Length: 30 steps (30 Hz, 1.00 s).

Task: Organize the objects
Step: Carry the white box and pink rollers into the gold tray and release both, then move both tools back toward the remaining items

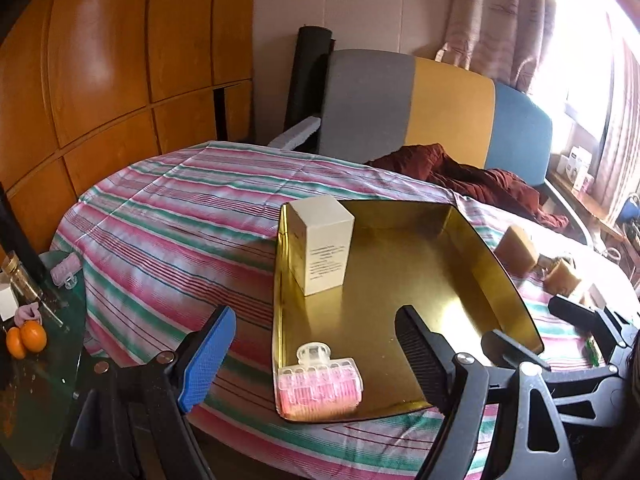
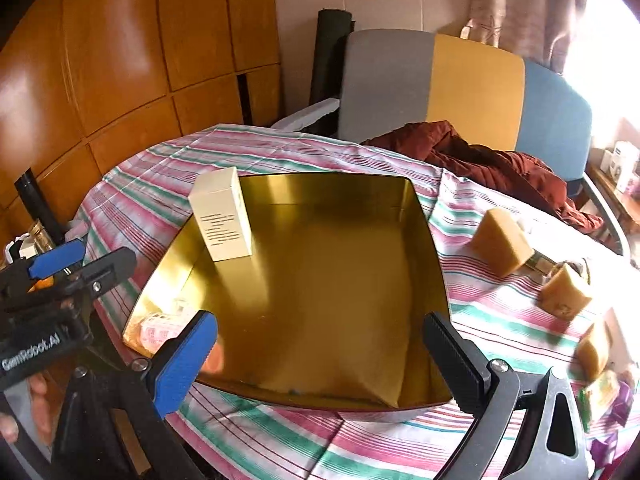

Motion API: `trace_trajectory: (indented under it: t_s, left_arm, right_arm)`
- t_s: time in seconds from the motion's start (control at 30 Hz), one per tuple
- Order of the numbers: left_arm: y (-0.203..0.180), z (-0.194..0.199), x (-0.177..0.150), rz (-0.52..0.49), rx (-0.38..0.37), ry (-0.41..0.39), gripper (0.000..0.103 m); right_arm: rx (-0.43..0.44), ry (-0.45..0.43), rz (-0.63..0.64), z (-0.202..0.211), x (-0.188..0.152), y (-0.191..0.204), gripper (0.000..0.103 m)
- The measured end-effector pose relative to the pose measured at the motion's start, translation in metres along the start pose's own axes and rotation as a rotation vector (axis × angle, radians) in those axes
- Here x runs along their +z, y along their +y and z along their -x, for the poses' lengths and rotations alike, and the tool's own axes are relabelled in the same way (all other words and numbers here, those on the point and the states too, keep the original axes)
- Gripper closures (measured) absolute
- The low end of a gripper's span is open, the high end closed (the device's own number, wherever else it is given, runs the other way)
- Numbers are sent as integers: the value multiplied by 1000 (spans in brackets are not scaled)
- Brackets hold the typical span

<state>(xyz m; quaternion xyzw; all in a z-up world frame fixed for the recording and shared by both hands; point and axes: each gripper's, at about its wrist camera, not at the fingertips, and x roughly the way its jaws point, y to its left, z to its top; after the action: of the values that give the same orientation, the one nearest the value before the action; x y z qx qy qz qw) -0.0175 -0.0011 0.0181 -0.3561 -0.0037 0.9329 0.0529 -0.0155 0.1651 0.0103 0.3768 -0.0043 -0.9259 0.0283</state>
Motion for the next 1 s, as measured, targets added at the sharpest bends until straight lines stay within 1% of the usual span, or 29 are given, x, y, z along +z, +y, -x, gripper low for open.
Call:
trace_trajectory:
  t_s: [0.1,0.3,0.37,0.43,0.6,0.7,0.9,1.0]
  left_arm:
    - [-7,0,-2,-18,-9,11,20]
    - [-19,0,-6,-39,-65,29,20]
    - [-23,1,-7,-45,-93,35,20]
    - [-26,0,-8,-54,-97,40,20]
    - [-36,-4,-12,-73,-132,68,20]
    - [-41,-3,-12,-88,-139,66,20]
    - [-63,-6,-10,-164,-188,73,20]
    - [-80,-9,-11,-213,-221,87,20]
  right_arm:
    - [-5,-5,-15,3,-1,-5,0]
    - [-34,-21,-29,9,-4,-13,0]
    - [-45,-23,-37,12,-4,-18,0]
    - [-54,-24,-45,13,-5,-23,0]
    - [-78,-14,-75,15,-9,-40,0]
    - [-91,-2,-91,14,-13,-51,0]
    - [-132,17,-114,20,-22,-75,0]
    - [-157,31,-155,27,-27,-100,0]
